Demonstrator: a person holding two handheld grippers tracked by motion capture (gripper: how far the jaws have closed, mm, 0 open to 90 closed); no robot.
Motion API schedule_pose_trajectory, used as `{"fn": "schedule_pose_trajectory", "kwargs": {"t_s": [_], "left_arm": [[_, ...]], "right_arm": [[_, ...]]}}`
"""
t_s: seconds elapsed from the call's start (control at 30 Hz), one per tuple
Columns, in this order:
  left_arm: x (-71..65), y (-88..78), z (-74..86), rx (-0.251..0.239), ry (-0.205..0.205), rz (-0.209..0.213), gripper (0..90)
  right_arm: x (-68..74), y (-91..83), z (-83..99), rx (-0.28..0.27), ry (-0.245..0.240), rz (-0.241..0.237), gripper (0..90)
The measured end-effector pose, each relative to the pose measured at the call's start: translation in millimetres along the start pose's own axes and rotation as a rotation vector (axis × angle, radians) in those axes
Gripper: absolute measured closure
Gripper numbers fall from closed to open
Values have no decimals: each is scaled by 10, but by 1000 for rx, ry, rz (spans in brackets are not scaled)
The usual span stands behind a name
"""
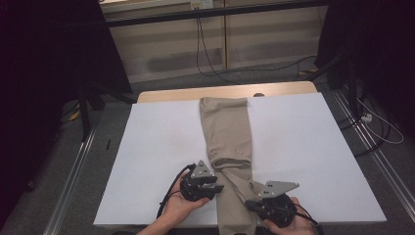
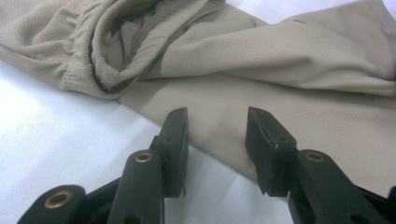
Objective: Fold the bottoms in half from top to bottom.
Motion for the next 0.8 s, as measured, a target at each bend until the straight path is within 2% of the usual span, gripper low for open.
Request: {"fn": "schedule_pose_trajectory", "kwargs": {"t_s": [0.17,0.37,0.43,0.5,0.57,0.6,0.67,0.73,0.8], "left_arm": [[11,-7,0,-1,-10,-3,599],[21,-55,-8,-13,-37,-2,609],[-6,-89,-1,-7,-33,11,628],[-80,-132,10,-10,-32,30,660],[-157,-168,28,-9,-29,49,678],[-194,-193,45,1,-23,43,693],[-268,-235,56,3,-17,62,709],[-356,-251,47,-2,0,78,718],[-455,-224,50,13,14,101,723]], "right_arm": [[247,47,-163,-33,32,-90,900],[474,269,-216,5,45,-156,900],[496,324,-200,16,43,-162,853],[463,318,-190,15,47,-165,774],[375,255,-195,-6,48,-138,684],[317,212,-200,-18,60,-129,663],[166,136,-204,-41,80,-88,667],[-14,88,-186,-55,81,-23,666],[-167,81,-145,-43,79,34,633]]}}
Point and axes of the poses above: each handheld gripper's, and its own axes: y roughly forward along the jaws, z roughly out of its underside, x roughly to its left, the point moved 9 cm from there along y, roughly forward along the jaws, and after that the axes turned 6 degrees about z, right-handed, at the moved point
